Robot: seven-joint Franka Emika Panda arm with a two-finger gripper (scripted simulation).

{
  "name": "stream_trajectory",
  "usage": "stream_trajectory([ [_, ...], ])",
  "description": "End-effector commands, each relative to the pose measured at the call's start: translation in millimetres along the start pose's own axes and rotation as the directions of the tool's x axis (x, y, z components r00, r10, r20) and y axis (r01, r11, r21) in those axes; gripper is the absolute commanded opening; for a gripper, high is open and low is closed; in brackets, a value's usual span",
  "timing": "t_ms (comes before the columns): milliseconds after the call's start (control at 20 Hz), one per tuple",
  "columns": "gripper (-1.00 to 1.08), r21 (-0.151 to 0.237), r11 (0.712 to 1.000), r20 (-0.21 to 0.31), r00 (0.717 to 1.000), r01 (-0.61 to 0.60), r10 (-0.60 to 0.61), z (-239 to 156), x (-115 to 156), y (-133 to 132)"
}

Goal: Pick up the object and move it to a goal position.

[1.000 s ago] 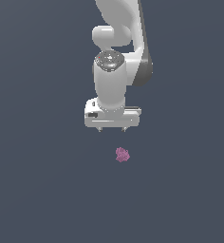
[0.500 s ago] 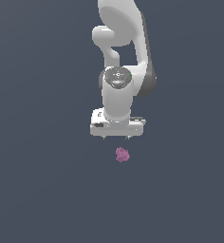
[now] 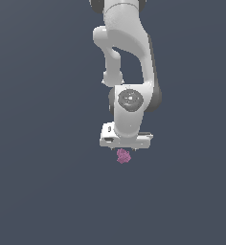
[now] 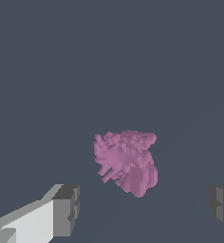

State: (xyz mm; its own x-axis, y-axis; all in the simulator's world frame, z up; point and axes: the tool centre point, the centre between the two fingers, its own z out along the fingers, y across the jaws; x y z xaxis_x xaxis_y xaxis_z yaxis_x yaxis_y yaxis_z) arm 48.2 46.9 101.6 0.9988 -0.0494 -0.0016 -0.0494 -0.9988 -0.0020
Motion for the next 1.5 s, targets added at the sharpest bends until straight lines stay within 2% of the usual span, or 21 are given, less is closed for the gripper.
stream_trajectory([
  [0, 1.0, -0.001, 1.0, -0.002, 1.0, -0.006, 0.006, 7.0, 2.6, -3.7],
  [400, 1.0, -0.002, 1.0, 0.0, 1.0, -0.006, 0.006, 13.7, 2.8, -5.6],
  [850, 1.0, -0.002, 1.0, -0.001, 1.0, -0.007, 0.007, 54.0, 2.2, -5.9],
  [1150, 1.0, -0.002, 1.0, -0.002, 1.0, -0.008, 0.008, 61.2, 3.7, -6.0],
  [1200, -1.0, -0.002, 1.0, -0.002, 1.0, -0.008, 0.008, 61.2, 3.7, -6.0],
  [1450, -1.0, -0.002, 1.0, -0.002, 1.0, -0.008, 0.008, 61.2, 3.7, -6.0],
])
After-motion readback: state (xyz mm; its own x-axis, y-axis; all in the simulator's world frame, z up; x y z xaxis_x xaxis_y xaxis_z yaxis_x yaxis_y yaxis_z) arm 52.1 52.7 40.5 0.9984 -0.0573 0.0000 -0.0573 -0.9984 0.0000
